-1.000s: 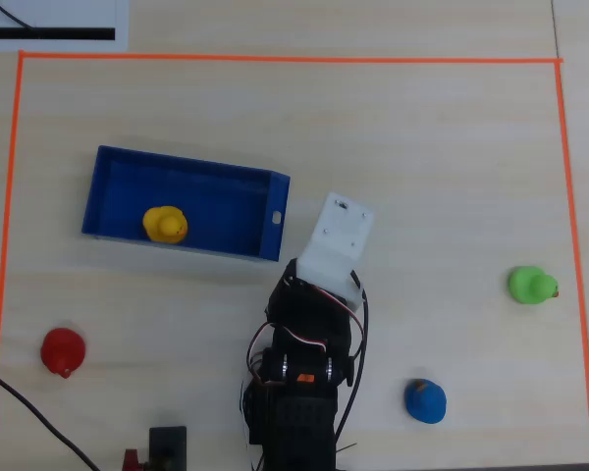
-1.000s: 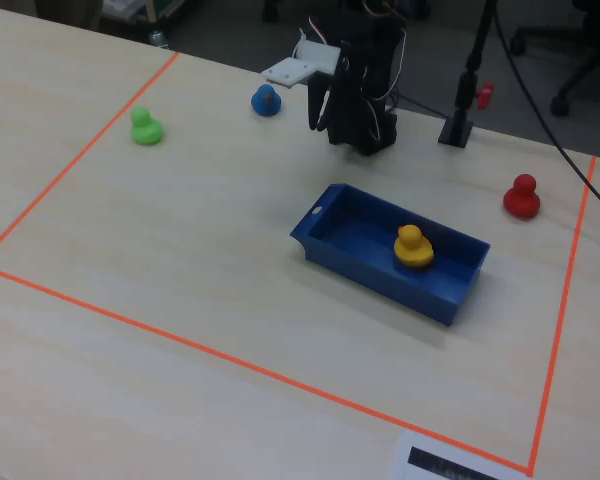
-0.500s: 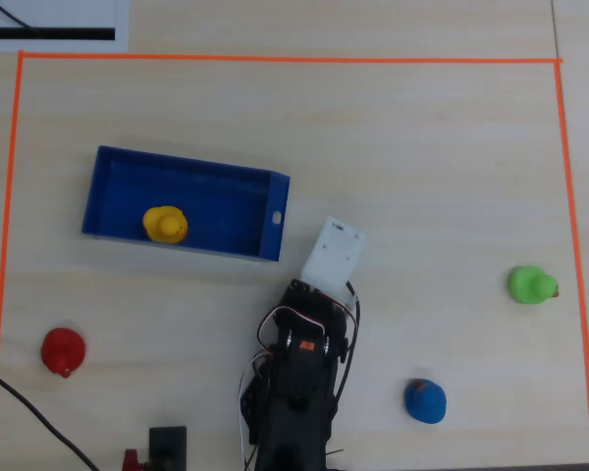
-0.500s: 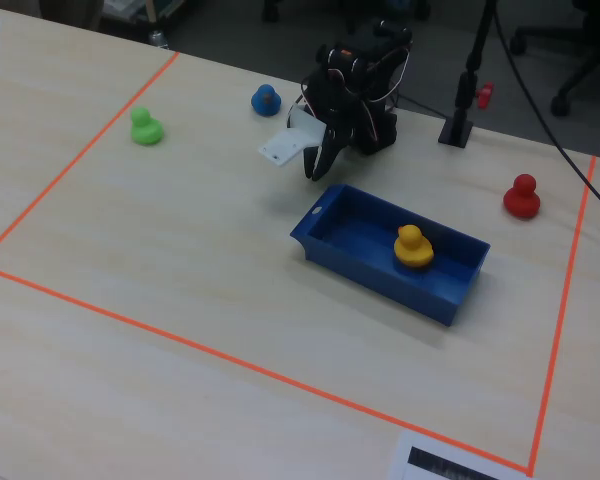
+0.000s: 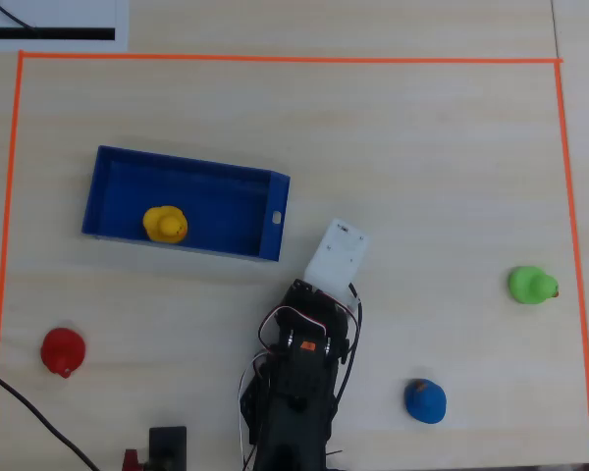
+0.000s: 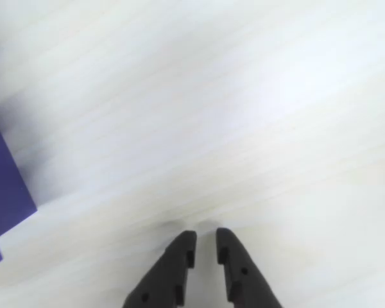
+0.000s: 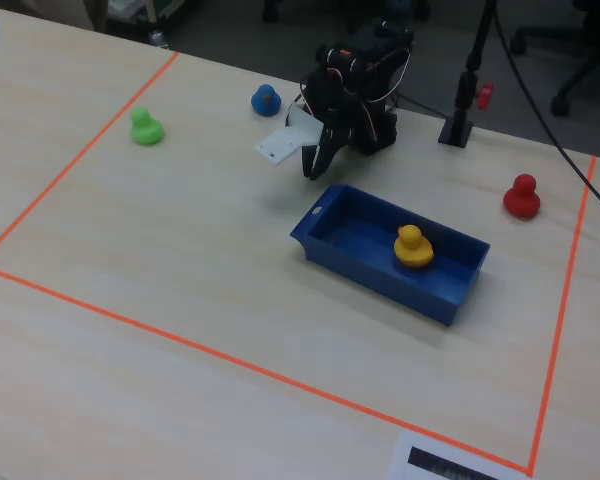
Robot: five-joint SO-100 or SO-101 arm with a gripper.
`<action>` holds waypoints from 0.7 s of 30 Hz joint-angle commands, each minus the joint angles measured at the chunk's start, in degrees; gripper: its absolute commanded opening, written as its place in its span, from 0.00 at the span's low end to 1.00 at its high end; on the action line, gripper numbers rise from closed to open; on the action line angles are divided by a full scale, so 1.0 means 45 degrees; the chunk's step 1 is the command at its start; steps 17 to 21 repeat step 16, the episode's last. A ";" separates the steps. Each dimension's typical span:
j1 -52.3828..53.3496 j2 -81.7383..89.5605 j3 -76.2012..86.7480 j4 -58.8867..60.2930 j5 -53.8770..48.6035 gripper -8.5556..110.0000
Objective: Grasp yellow duck and put it into box.
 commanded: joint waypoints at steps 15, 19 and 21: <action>-0.1309 -0.0039 0.0078 0.0137 0.0000 0.08; -0.1309 -0.0039 0.0078 0.0137 0.0000 0.08; -0.1309 -0.0039 0.0078 0.0137 0.0000 0.08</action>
